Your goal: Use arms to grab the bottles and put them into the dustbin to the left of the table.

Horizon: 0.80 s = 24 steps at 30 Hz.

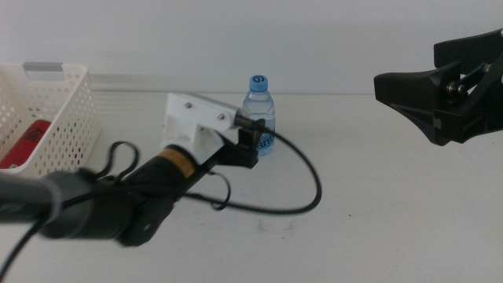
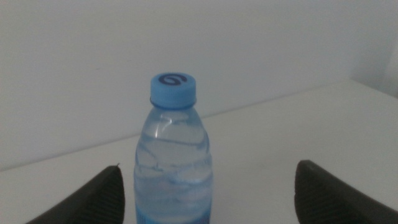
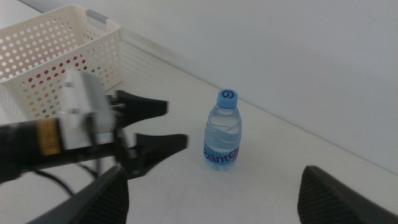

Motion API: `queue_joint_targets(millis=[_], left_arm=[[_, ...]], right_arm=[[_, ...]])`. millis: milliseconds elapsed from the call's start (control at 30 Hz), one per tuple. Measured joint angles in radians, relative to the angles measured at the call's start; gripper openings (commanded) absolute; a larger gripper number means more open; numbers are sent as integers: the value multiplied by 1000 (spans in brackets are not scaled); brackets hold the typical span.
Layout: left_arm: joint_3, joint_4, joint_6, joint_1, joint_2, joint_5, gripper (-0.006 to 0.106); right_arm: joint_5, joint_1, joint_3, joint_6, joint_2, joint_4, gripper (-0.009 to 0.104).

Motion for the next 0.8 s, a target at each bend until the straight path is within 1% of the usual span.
queue_joint_targets(millis=[333, 700, 800], left_arm=[[-264, -97, -2, 0, 275, -4, 94], [-469, -105, 22, 0, 506, -4, 94], [-522, -119, 24, 0, 553, -4, 93]], right_arm=[[0, 0, 0, 0, 0, 0, 86], [0, 0, 0, 0, 0, 0, 86], [0, 0, 0, 0, 0, 0, 86]])
